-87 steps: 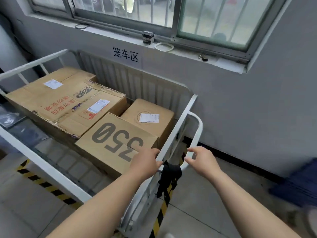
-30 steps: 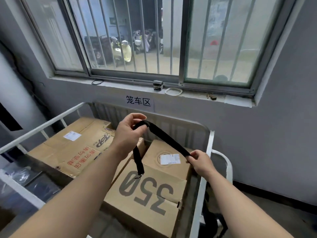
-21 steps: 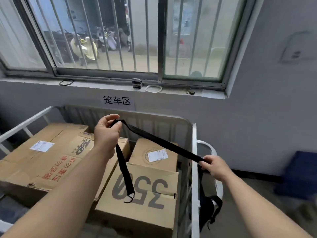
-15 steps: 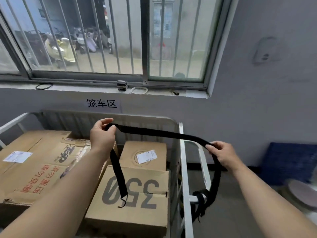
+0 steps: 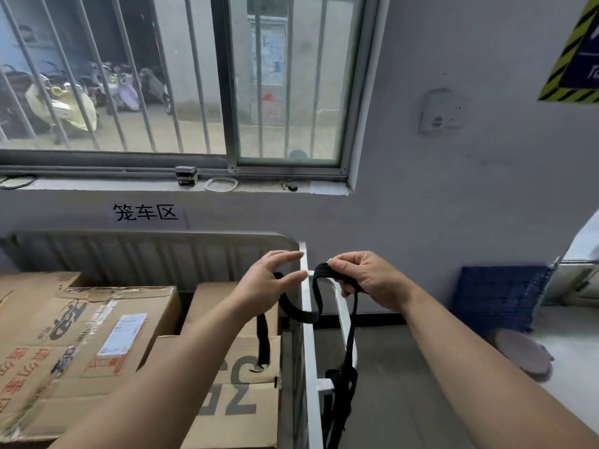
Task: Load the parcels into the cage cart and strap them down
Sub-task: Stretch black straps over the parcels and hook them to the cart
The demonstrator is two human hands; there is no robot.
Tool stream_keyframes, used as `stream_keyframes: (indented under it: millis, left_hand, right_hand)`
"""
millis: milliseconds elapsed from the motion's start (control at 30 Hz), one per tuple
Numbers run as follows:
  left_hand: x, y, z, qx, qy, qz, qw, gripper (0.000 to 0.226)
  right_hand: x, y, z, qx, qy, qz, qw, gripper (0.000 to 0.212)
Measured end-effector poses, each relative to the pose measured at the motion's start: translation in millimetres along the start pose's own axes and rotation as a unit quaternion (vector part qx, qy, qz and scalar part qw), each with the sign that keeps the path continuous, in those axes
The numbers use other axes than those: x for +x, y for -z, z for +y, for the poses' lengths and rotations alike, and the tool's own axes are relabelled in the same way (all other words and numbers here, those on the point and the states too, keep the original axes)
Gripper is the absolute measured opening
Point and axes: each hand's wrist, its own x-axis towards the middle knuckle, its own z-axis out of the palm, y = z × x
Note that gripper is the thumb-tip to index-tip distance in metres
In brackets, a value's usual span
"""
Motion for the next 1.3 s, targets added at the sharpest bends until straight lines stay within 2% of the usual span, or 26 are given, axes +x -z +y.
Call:
stream_keyframes:
  millis: [133,267,467,600,700,867,967,1067,1167,1233,1300]
  left_hand:
    - [3.4,-22.8,12.4,-0.117,0.021,-0.066,0.991,0.017]
    - [2.4,-36.7,11.7,-0.134,0.054,-0.089,0.986,0.021]
    - [7.9,-25.0,-2.9,-0.079,0.070,0.063,0.992,0.023]
    - [12.6,6.7,-30.1,-0.088,0.099,0.177,0.975,0.024]
    - [12.6,25.1,-46.3,-0.059,0.121,0.206,0.969,0.028]
    - [1.8,39.1,-57.2,0.032,0.119,0.106,0.987,0.021]
    - [-9.1,48.3,-48.9,0.032,0.049,0.033,0.998,0.024]
    - [-23.3,54.3,-27.7,-0.013,-0.017,-0.074,0.997,0.029]
    - [-32.1,54.2,-19.3,-0.066,-0.035,-0.176,0.982,0.026]
    - [-36.4,57.6,-23.3,-0.074,-0.034,-0.205,0.975,0.018]
    - [-40.5,63.5,-30.0,-0.090,-0.023,-0.212,0.973,0.024]
  right_hand:
    - [-3.1,6.2,7.5,0.013,0.012,-0.007,1.000,0.022]
    - [-9.5,14.6,23.4,0.008,0.012,0.022,1.000,0.018]
    - [-29.8,27.7,59.4,-0.007,-0.070,0.035,0.997,0.024]
    - [-54.0,44.2,75.2,-0.062,-0.105,0.106,0.987,0.028]
    - [-71.2,48.0,75.7,-0.088,-0.097,0.156,0.979,0.028]
    - [-68.6,10.2,51.2,-0.032,-0.060,0.179,0.982,0.016]
    - [-56.6,-25.3,29.8,-0.028,-0.050,0.158,0.986,0.015]
    - [-44.3,-62.6,6.5,-0.027,-0.039,0.138,0.989,0.018]
    - [-35.2,-91.8,-10.2,-0.038,-0.024,0.131,0.990,0.019]
    - [-32.7,-105.1,-15.3,-0.049,-0.023,0.138,0.989,0.020]
    - [-33.0,-114.0,-13.8,-0.061,-0.030,0.149,0.987,0.020]
